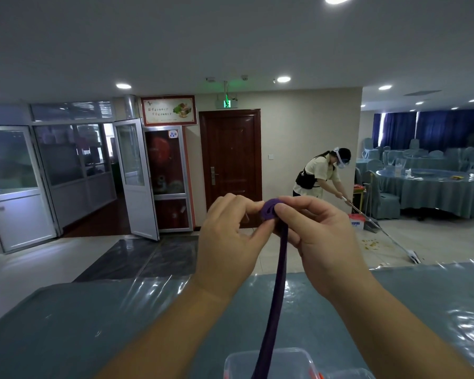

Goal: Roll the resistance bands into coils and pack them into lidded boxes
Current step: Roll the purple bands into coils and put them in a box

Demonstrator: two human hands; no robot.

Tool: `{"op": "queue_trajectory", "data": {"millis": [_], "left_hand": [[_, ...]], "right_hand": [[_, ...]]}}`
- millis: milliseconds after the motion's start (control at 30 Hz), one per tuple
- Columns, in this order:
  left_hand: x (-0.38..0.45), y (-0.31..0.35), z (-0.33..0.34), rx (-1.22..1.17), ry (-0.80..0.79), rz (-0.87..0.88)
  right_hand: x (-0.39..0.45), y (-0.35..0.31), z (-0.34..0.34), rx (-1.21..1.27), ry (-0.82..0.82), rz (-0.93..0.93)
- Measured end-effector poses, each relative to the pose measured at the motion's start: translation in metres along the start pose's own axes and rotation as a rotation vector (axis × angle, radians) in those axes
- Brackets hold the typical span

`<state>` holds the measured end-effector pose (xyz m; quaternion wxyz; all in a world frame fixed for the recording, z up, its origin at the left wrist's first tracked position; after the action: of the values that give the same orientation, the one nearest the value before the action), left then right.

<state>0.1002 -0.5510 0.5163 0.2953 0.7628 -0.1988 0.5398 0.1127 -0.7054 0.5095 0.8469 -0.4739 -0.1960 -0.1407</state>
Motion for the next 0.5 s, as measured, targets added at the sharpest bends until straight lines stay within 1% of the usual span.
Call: {"op": "queue_trajectory", "data": {"millis": [67,133,167,233,367,433,500], "left_hand": [[-0.001,-0.002,0.002,-0.023,-0.102,-0.013],[-0.002,-0.005,0.004,0.003,-0.222,0.032],[-0.001,-0.006,0.003,0.025,-0.244,0.059],[0.002,-0.006,0.0,0.079,-0.197,0.102],[0.008,-0.002,-0.008,0.138,-0.025,0.132],[0.007,-0.001,-0.009,0.115,0.008,0.108],[0.005,0.001,-0.007,0.078,-0.006,0.079]], "right_hand": [[0.001,-0.004,-0.003,-0.029,-0.006,-0.01],[0.002,-0.006,-0.005,-0.071,-0.018,-0.008],[0.002,-0.006,-0.006,-0.093,-0.025,-0.004],[0.002,-0.005,-0.005,-0.097,-0.014,0.004],[0.0,0.0,0.001,-0.01,0.01,-0.015],[-0.002,0.003,0.004,0.001,-0.017,-0.004],[-0.004,0.005,0.002,-0.006,-0.036,0.008]]}}
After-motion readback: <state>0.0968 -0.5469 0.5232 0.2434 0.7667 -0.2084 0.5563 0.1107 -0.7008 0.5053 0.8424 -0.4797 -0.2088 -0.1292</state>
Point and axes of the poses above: each hand's wrist, its own x-axis towards the middle knuckle, its own z-axis out of the palm, y = z × x, the point moved 5 cm from there along x, towards the middle knuckle, and after that the axes turned 9 degrees about x, right-handed, at the moved point
